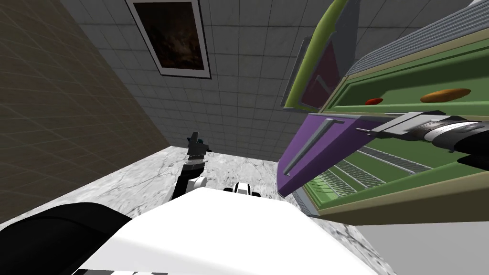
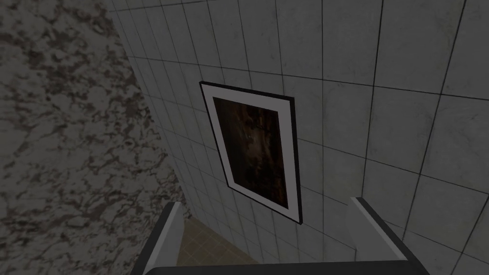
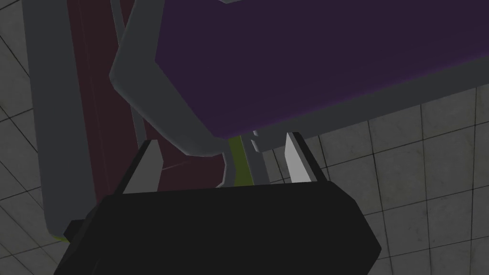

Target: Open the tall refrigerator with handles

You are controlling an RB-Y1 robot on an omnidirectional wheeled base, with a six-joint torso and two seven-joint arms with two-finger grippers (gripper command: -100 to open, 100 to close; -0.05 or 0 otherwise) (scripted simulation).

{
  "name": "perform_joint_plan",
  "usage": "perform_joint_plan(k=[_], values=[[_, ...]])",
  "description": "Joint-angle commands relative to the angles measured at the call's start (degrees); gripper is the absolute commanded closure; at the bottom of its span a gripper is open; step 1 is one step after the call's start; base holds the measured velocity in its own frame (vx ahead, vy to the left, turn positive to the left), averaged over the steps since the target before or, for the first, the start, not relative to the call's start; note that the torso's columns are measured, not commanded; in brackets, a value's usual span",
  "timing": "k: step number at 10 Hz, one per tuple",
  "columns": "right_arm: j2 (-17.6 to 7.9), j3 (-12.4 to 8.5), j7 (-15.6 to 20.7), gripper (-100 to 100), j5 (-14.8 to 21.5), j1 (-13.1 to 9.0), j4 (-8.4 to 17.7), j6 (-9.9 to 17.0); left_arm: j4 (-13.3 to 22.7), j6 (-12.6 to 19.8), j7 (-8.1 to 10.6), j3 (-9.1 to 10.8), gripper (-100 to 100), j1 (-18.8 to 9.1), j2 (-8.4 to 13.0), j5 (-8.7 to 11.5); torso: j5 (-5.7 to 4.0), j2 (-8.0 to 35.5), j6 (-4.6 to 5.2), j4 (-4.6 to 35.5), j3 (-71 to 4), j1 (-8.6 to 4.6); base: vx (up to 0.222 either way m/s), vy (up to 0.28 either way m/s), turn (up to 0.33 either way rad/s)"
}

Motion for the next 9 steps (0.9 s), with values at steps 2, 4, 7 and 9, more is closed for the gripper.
perform_joint_plan(k=[2,4,7,9], values=[[6.36,-1.31,-0.7,100,0.25,6.67,-0.38,-0.96,-0.01,0.0,0.0,-0.01,0,-0.01,0.0,0.0,-0.14,-0.3,-0.15,-0.17,-0.27,-0.34,0.021,0.043,0.274],[4.95,-4.85,-3.57,-100,2.6,7.74,-2.1,0.49,-0.01,-0.01,0.0,0.01,0,0.01,0.0,0.0,-0.91,0.2,0.43,-0.02,0.25,-1.46,0.0,0.019,-0.054],[1.3,-9.63,-5.71,-100,3.51,8.6,-1.32,-2.66,-0.01,0.0,0.0,0.02,0,0.01,0.01,0.0,0.25,0.74,0.26,0.53,0.44,-0.18,0.016,0.036,-0.128],[0.09,-11.22,-6.42,-100,3.81,8.89,-1.06,-3.7,-0.01,0.0,0.0,0.01,0,0.01,0.0,0.0,0.73,0.68,0.13,0.68,0.28,0.25,0.012,0.026,-0.083]])
